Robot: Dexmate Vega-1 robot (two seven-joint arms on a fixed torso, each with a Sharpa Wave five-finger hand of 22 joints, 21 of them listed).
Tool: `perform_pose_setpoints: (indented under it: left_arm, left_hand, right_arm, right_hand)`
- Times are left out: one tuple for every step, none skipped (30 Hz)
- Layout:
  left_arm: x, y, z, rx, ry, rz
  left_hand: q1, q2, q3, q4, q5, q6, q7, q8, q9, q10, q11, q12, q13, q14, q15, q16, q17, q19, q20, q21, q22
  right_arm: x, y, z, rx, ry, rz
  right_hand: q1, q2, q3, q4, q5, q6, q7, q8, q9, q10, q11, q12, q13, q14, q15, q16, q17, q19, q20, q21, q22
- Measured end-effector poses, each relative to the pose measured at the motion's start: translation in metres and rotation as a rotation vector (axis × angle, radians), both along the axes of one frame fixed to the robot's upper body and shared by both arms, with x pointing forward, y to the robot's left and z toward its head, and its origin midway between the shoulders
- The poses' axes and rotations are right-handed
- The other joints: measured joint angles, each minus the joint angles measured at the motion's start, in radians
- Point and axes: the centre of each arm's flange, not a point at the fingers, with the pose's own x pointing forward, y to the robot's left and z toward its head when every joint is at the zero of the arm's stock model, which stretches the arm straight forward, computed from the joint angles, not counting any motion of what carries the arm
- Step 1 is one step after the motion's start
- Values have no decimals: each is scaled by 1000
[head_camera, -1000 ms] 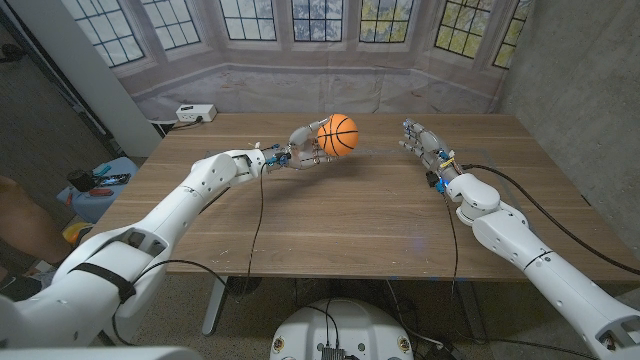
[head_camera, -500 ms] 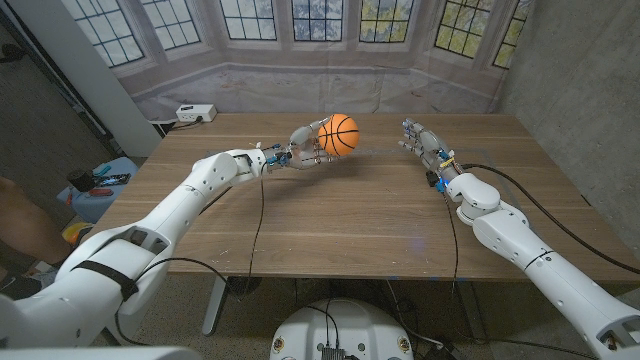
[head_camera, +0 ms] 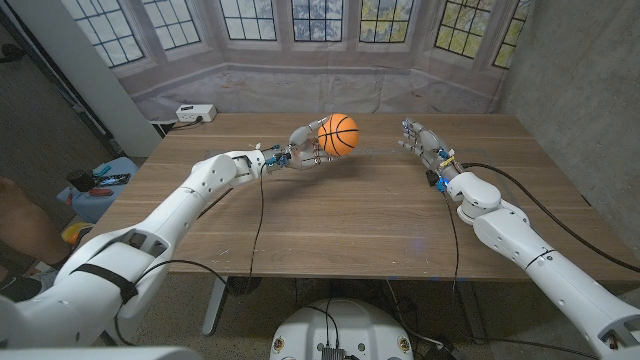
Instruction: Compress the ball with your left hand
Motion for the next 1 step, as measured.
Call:
perform_pose_setpoints:
  left_arm:
    - [0, 0, 0, -1, 0, 0]
  left_hand:
    - [0, 0, 0, 0, 0, 0, 0, 0, -3, 0, 0, 0, 0, 0, 0, 0, 0, 0, 0, 0, 0]
  right_arm:
    - [2, 0, 0, -1, 2, 0]
  right_hand:
    - [0, 0, 0, 0, 0, 0, 0, 0, 0, 0, 0, 0, 0, 0, 0, 0, 0, 0, 0, 0, 0]
